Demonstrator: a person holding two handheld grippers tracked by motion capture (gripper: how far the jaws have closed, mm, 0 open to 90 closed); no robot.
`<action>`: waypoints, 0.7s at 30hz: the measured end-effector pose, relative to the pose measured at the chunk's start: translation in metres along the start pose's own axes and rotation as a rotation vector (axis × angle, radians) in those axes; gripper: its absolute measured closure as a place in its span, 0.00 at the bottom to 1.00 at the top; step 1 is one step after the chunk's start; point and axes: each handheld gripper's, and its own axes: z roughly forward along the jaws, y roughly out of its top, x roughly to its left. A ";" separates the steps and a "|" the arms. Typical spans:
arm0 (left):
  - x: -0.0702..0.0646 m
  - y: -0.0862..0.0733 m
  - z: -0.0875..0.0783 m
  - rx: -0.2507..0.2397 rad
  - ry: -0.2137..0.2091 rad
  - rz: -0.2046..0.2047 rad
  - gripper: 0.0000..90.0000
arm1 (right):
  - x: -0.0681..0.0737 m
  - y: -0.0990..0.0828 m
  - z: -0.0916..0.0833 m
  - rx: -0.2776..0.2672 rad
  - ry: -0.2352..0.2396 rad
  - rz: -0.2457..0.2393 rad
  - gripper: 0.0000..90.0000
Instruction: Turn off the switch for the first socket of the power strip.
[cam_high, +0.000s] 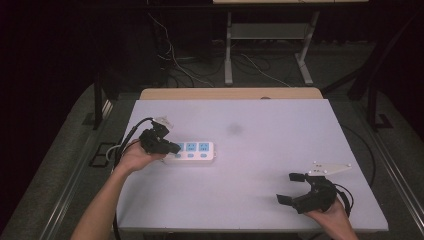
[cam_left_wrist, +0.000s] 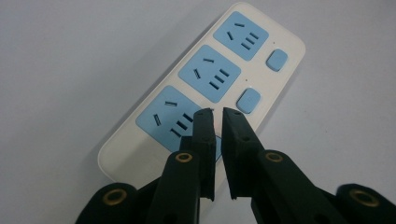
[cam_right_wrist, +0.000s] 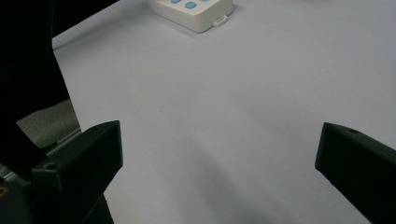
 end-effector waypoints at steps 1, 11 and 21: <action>0.000 0.000 0.001 0.003 0.002 0.002 0.94 | 0.000 0.000 0.000 0.001 0.000 -0.001 0.01; 0.001 -0.002 0.007 0.013 0.014 0.001 0.99 | 0.000 0.000 0.001 0.003 -0.001 -0.003 0.01; 0.002 -0.006 0.012 0.020 0.005 -0.007 0.99 | 0.000 0.000 0.001 0.003 -0.008 -0.003 0.01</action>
